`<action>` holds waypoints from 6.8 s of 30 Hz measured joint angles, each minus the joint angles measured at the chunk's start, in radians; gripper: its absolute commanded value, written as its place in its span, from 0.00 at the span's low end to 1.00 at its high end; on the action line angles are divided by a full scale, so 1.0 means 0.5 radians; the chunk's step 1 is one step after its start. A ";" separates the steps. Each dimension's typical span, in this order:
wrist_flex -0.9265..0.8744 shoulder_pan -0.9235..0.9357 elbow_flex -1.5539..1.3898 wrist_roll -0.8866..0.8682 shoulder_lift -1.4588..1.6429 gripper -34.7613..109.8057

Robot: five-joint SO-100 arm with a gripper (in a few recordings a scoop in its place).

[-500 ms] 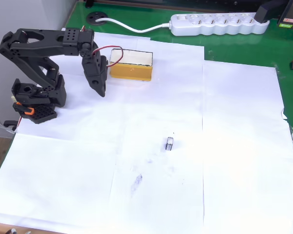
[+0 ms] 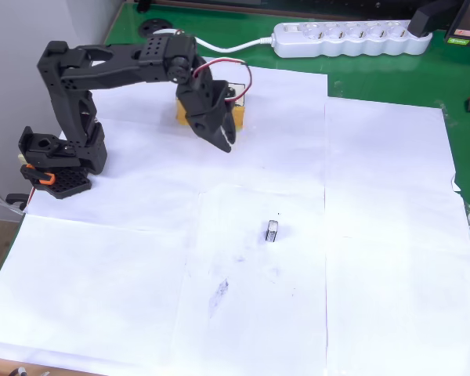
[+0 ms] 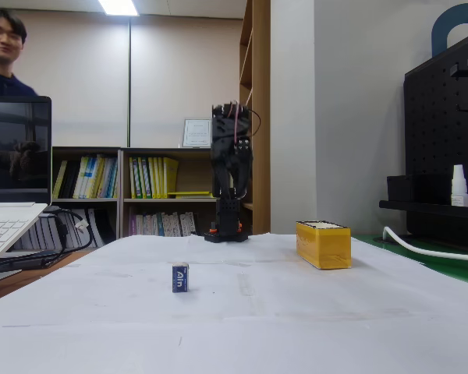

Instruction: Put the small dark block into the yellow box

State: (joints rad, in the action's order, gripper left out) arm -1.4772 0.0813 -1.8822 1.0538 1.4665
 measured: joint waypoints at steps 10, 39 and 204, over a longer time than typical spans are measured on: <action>-0.138 0.110 -0.356 -0.319 0.224 0.31; 0.255 0.396 -0.405 1.663 0.718 0.31; 0.614 -1.215 0.785 0.770 -0.454 0.43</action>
State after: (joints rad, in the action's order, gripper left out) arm -1.1704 -0.5262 -1.4895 1.4389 1.2395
